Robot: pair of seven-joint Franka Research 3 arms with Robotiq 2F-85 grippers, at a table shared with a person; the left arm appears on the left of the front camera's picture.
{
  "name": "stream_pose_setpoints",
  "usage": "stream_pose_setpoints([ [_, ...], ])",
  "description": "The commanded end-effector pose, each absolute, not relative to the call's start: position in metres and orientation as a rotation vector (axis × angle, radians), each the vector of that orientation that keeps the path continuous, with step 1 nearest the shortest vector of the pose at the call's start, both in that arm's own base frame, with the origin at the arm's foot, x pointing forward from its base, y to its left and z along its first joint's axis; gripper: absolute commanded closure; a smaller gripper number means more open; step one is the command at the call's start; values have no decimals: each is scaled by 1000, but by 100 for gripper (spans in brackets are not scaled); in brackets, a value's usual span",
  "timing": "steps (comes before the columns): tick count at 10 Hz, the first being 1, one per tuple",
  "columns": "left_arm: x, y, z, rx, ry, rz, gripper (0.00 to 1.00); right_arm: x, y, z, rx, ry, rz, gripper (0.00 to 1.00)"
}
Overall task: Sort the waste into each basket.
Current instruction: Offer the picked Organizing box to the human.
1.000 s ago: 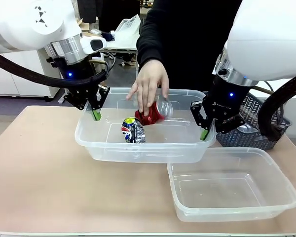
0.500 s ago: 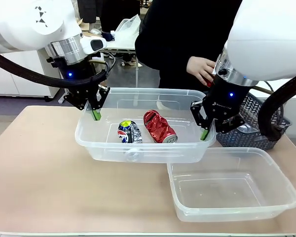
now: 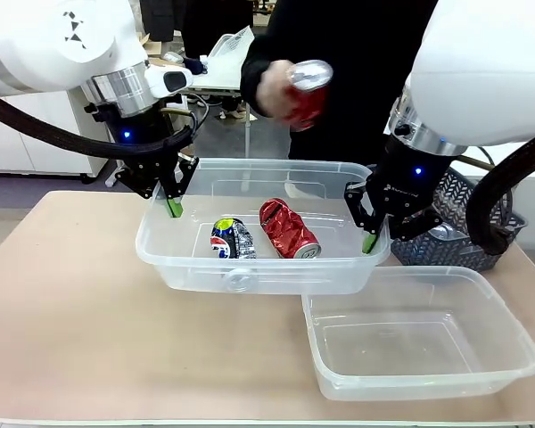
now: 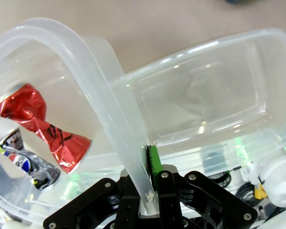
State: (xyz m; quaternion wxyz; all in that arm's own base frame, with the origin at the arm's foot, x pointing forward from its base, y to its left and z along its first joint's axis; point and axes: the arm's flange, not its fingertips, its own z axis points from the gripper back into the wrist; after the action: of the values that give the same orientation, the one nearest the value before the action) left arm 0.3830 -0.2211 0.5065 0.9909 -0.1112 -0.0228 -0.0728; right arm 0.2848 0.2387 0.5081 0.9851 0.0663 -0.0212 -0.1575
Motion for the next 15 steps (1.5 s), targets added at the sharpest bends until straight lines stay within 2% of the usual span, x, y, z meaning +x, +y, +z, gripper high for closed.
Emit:
stream_pose_setpoints([
  [1,383,-220,510,-221,-54,-147,97,289,233,510,145,-47,-337,95],
  [15,383,-220,510,-221,-54,-147,97,289,233,510,145,-47,-337,95],
])
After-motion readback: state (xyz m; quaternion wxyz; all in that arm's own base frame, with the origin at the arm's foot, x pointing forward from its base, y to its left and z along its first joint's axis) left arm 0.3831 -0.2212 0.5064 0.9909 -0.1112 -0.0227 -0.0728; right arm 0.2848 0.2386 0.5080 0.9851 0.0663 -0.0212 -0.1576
